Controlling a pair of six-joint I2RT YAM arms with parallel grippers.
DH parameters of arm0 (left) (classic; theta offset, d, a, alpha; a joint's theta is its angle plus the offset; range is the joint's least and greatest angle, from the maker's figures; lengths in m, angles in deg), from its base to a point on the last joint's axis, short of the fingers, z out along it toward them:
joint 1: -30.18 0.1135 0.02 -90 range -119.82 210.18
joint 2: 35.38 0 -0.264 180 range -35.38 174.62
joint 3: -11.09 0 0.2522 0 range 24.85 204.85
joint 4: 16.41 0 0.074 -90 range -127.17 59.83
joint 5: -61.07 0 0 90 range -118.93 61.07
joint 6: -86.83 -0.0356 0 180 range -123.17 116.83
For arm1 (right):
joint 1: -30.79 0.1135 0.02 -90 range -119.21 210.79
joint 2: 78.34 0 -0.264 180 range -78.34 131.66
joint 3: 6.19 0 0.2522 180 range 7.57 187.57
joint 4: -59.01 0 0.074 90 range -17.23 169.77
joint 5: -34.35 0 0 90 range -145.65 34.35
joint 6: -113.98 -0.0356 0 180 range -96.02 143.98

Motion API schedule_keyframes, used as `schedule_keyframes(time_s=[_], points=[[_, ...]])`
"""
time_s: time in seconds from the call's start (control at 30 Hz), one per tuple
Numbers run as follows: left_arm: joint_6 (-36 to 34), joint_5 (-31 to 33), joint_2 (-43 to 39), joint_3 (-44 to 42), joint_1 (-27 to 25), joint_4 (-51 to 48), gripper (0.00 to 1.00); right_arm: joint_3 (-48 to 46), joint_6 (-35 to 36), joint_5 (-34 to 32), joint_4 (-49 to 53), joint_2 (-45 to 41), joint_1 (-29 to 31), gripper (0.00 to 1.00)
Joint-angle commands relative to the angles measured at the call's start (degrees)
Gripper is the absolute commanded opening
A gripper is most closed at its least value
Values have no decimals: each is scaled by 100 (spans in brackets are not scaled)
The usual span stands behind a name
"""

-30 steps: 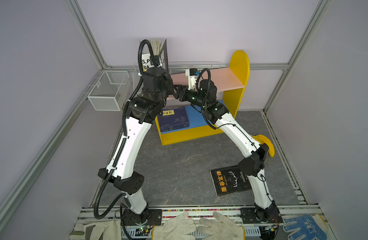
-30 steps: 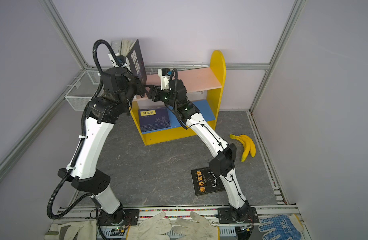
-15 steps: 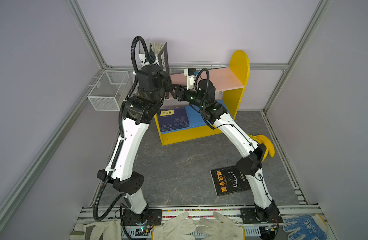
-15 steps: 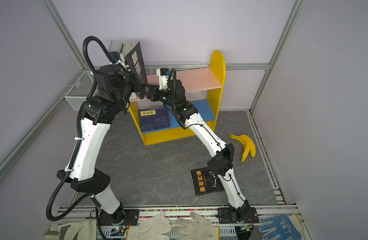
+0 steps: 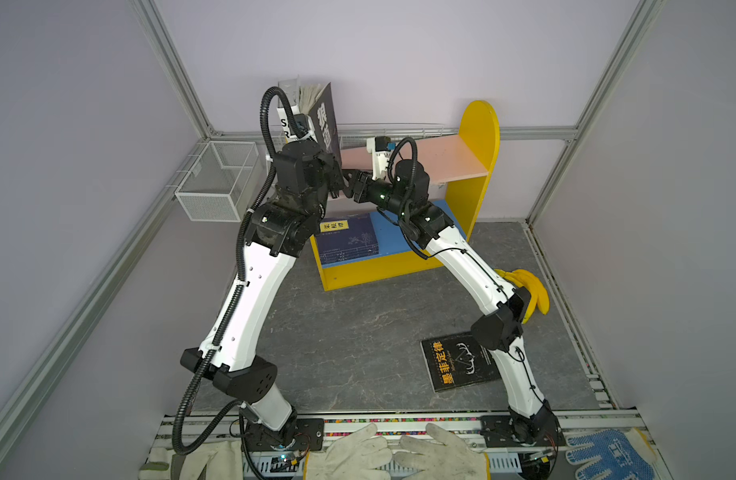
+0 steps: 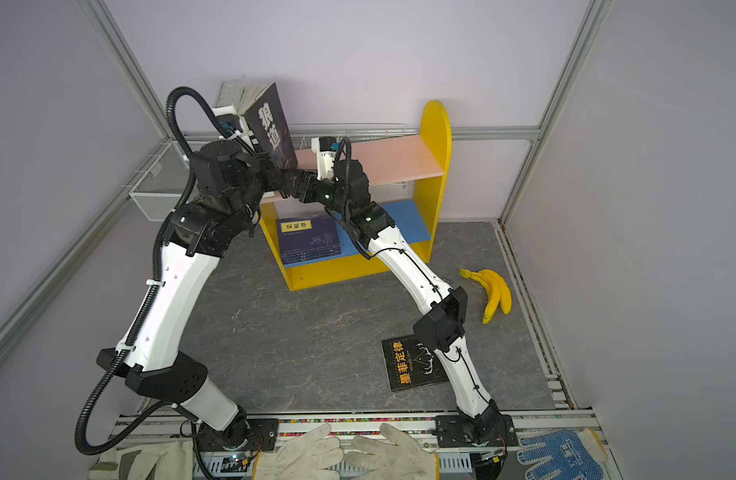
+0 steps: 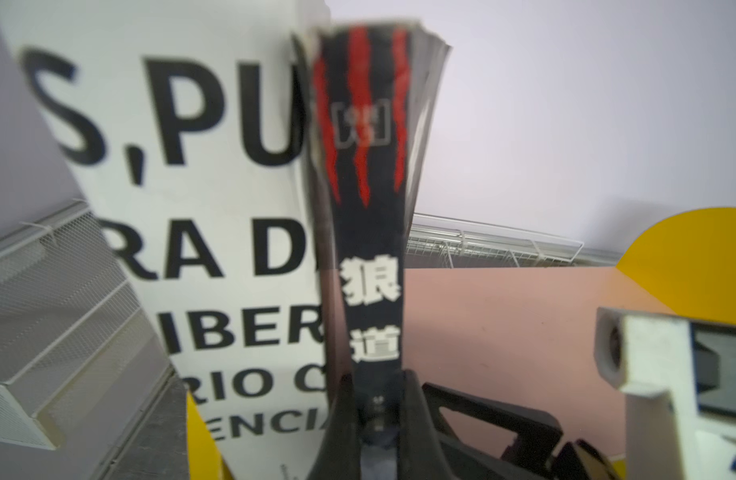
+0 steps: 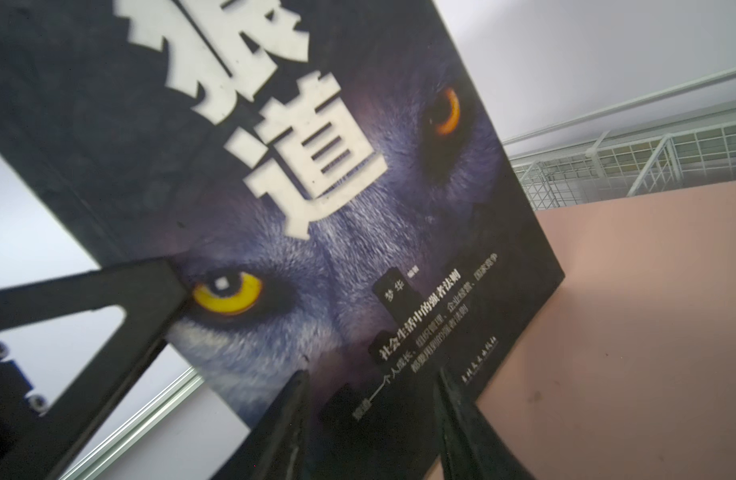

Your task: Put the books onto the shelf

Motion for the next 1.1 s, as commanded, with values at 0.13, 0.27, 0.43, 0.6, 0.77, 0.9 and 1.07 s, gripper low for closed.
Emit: schedule_keyframes(time_s=[0.13,0.27,0.43,0.6,0.77,0.9,1.07], points=[[51,137,-163,-319,-20,574,0,-70,2,-62,371,417,-41,52],[39,182,-222,-478,-22,772,0,-116,16,-63,368,388,-49,52],[-224,317,-323,-695,-164,1114,0,-300,29,-75,313,248,-61,53],[-520,529,-406,-954,-378,1555,0,-612,64,-132,193,32,-93,52],[-699,670,-432,-1223,-400,1926,0,-722,86,-124,212,-40,-122,53],[-808,826,-385,-1282,-400,2079,0,-778,91,-86,243,-66,-118,53],[-877,848,-286,-1154,-400,2074,0,-871,87,-68,266,-115,-121,52]])
